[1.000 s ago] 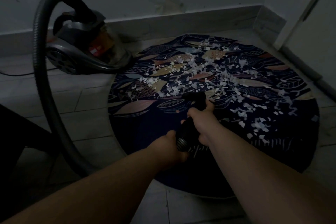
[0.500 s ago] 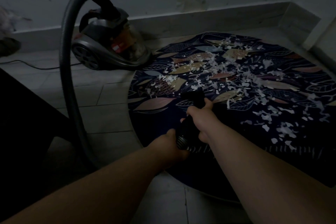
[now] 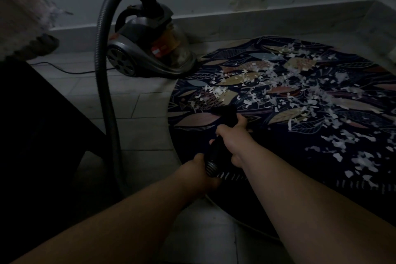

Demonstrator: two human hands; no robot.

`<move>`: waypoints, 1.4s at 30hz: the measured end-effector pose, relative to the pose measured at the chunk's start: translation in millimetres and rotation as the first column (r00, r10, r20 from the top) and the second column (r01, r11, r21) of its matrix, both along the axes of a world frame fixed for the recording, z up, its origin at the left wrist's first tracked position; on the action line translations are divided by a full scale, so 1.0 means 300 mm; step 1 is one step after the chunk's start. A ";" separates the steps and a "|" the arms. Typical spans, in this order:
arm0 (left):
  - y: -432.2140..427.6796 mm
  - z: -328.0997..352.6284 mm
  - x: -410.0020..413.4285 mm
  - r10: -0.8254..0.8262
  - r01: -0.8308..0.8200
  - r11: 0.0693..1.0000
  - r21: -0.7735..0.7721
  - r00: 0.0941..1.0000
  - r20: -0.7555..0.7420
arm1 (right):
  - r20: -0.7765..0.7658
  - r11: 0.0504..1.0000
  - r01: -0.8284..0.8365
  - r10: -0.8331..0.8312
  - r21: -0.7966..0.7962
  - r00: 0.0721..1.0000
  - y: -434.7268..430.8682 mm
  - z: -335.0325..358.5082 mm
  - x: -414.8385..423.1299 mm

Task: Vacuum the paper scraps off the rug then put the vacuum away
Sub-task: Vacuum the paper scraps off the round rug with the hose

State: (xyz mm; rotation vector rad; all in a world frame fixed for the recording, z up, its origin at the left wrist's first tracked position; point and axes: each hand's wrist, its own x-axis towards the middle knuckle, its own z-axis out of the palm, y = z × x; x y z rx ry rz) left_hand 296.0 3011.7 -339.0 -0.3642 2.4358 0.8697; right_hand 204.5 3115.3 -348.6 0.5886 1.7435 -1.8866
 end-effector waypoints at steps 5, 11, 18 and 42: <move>-0.054 0.010 0.015 0.035 -0.035 0.999 -0.013 0.999 0.003 | -0.005 0.999 -0.042 0.041 -0.030 0.999 -0.068 -0.004 0.005; -0.101 0.019 0.030 0.079 -0.079 0.996 -0.044 0.997 0.010 | 0.000 0.992 -0.083 0.083 -0.094 0.997 -0.137 -0.001 0.008; -0.146 0.015 0.052 0.147 -0.147 0.988 -0.039 0.989 0.010 | -0.002 0.983 -0.118 0.118 -0.138 0.993 -0.206 -0.006 0.015; 0.175 0.056 -0.070 -0.229 0.229 0.973 -0.008 0.969 -0.095 | 0.025 0.980 0.200 -0.200 -0.009 0.980 0.231 0.006 -0.080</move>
